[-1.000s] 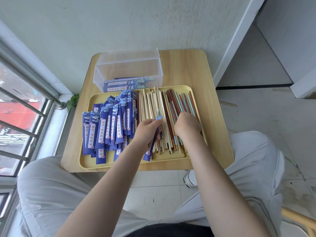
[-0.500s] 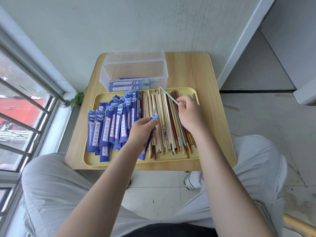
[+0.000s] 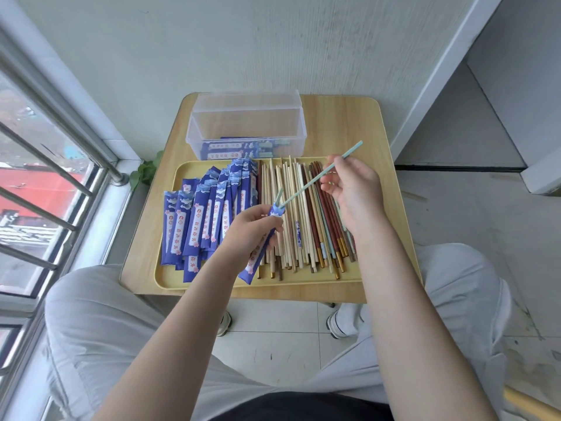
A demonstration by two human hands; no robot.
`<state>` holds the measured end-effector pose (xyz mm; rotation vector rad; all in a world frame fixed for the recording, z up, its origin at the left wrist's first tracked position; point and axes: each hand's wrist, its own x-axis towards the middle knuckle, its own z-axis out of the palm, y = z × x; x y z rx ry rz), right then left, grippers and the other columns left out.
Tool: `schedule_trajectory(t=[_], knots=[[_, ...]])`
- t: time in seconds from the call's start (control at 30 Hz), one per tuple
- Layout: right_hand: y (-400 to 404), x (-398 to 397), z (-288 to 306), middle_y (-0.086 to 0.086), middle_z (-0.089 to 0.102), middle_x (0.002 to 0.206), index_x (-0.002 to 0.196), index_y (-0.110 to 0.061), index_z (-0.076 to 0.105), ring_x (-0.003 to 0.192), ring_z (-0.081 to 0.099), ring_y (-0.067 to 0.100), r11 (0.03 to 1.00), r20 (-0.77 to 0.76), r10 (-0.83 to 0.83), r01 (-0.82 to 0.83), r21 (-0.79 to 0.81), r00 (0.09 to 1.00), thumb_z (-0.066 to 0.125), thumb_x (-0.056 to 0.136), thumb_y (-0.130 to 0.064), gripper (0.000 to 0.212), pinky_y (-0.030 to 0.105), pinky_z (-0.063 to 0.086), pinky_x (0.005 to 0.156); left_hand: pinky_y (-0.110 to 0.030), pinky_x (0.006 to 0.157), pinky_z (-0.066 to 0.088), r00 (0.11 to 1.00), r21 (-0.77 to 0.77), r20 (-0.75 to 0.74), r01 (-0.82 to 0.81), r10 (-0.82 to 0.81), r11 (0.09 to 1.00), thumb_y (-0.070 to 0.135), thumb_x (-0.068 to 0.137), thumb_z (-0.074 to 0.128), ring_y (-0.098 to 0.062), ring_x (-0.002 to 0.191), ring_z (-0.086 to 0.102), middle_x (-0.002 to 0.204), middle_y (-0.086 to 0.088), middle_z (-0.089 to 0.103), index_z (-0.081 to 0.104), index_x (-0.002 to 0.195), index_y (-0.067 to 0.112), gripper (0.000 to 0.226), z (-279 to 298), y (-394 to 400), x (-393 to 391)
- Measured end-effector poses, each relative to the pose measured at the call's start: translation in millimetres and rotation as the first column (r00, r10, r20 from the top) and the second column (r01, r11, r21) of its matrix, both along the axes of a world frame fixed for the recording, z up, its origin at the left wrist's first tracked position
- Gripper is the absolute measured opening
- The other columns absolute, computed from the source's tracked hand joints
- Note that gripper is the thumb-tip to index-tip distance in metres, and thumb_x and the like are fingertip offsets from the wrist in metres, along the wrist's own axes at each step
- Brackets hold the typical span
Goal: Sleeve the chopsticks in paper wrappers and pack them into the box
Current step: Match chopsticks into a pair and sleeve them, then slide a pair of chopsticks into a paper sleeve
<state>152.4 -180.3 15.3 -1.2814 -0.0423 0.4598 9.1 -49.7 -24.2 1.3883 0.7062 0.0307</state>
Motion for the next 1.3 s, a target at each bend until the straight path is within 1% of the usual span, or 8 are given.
schedule_trajectory(t=[0.3, 0.43, 0.63, 0.77, 0.9, 1.03, 1.13, 1.3], knots=[[-2, 4, -5, 0.005, 0.071, 0.083, 0.109, -0.009, 0.063, 0.065, 0.064, 0.014, 0.977, 0.146, 0.044, -0.012, -0.213, 0.988, 0.057, 0.101, -0.012, 0.011, 0.03, 0.055, 0.064, -0.023, 0.047, 0.041, 0.993, -0.001, 0.037, 0.111, -0.111, 0.994, -0.003, 0.084, 0.063, -0.018, 0.047, 0.043, 0.06, -0.009, 0.049, 0.069, 0.093, 0.006, 0.014, 12, -4, 0], [2, -8, -6, 0.003, 0.073, 0.087, 0.136, -0.023, 0.042, 0.068, 0.068, 0.01, 0.913, 0.353, 0.163, -0.005, -0.407, 0.921, 0.063, 0.096, -0.011, 0.047, 0.026, 0.058, 0.067, -0.02, 0.045, 0.039, 0.991, 0.027, 0.036, 0.126, -0.127, 0.992, -0.001, 0.086, 0.064, -0.016, 0.043, 0.043, 0.059, -0.011, 0.05, 0.07, 0.091, 0.004, 0.009, 21, -8, 7], [19, -27, -16, -0.009, 0.067, 0.107, 0.124, -0.02, 0.063, 0.1, 0.064, 0.008, 0.821, 0.386, 0.37, -0.102, -0.562, 0.845, 0.057, 0.1, -0.02, 0.025, 0.027, 0.052, 0.091, -0.017, 0.038, 0.033, 0.998, 0.085, 0.039, 0.048, -0.052, 0.995, 0.005, 0.093, 0.062, -0.014, 0.037, 0.041, 0.058, -0.015, 0.051, 0.064, 0.081, 0.001, 0.013, 30, -8, 18], [24, -29, -19, -0.009, 0.067, 0.112, 0.124, -0.02, 0.066, 0.103, 0.062, 0.005, 0.807, 0.359, 0.388, -0.124, -0.578, 0.849, 0.052, 0.102, -0.022, 0.026, 0.02, 0.049, 0.087, -0.026, 0.048, 0.038, 0.998, 0.082, 0.048, 0.03, -0.034, 0.996, 0.004, 0.09, 0.062, -0.02, 0.045, 0.044, 0.068, -0.019, 0.055, 0.065, 0.075, 0.004, 0.016, 26, -2, 21], [29, -15, -12, 0.0, 0.07, 0.096, 0.104, -0.016, 0.065, 0.077, 0.066, 0.008, 0.813, 0.276, 0.385, -0.182, -0.554, 0.881, 0.06, 0.099, -0.02, 0.009, 0.021, 0.053, 0.063, -0.026, 0.046, 0.04, 0.997, 0.15, 0.031, 0.064, -0.069, 0.987, 0.001, 0.087, 0.061, -0.016, 0.045, 0.046, 0.065, -0.007, 0.061, 0.068, 0.082, 0.006, 0.01, 25, 5, 26], [39, 7, 1, 0.008, 0.072, 0.091, 0.102, -0.01, 0.066, 0.065, 0.069, 0.019, 0.792, 0.16, 0.451, -0.311, -0.526, 0.878, 0.06, 0.098, -0.01, 0.007, 0.033, 0.061, 0.066, -0.028, 0.05, 0.048, 0.986, 0.447, -0.073, 0.166, -0.149, 0.879, 0.009, 0.087, 0.064, -0.014, 0.048, 0.052, 0.072, -0.004, 0.067, 0.058, 0.113, 0.013, 0.028, 33, 25, 38], [56, 24, 12, 0.01, 0.072, 0.092, 0.096, -0.007, 0.068, 0.067, 0.072, 0.019, 0.857, 0.067, 0.411, -0.361, -0.368, 0.909, 0.062, 0.096, -0.002, 0.008, 0.032, 0.061, 0.069, -0.038, 0.068, 0.058, 0.99, 0.61, -0.045, 0.132, -0.132, 0.781, 0.018, 0.085, 0.068, -0.017, 0.065, 0.059, 0.085, -0.003, 0.065, 0.046, 0.125, 0.018, 0.046, 46, 44, 53], [83, 65, 21, 0.016, 0.072, 0.093, 0.098, -0.005, 0.064, 0.071, 0.073, 0.023, 0.981, -0.019, 0.058, -0.06, -0.185, 0.998, 0.063, 0.096, -0.002, 0.004, 0.034, 0.063, 0.074, -0.025, 0.091, 0.037, 0.947, 0.793, 0.249, -0.321, 0.205, 0.518, 0.022, 0.093, 0.063, -0.006, 0.107, 0.045, 0.126, -0.001, 0.053, 0.054, 0.128, 0.01, 0.039, 49, 90, 72]])
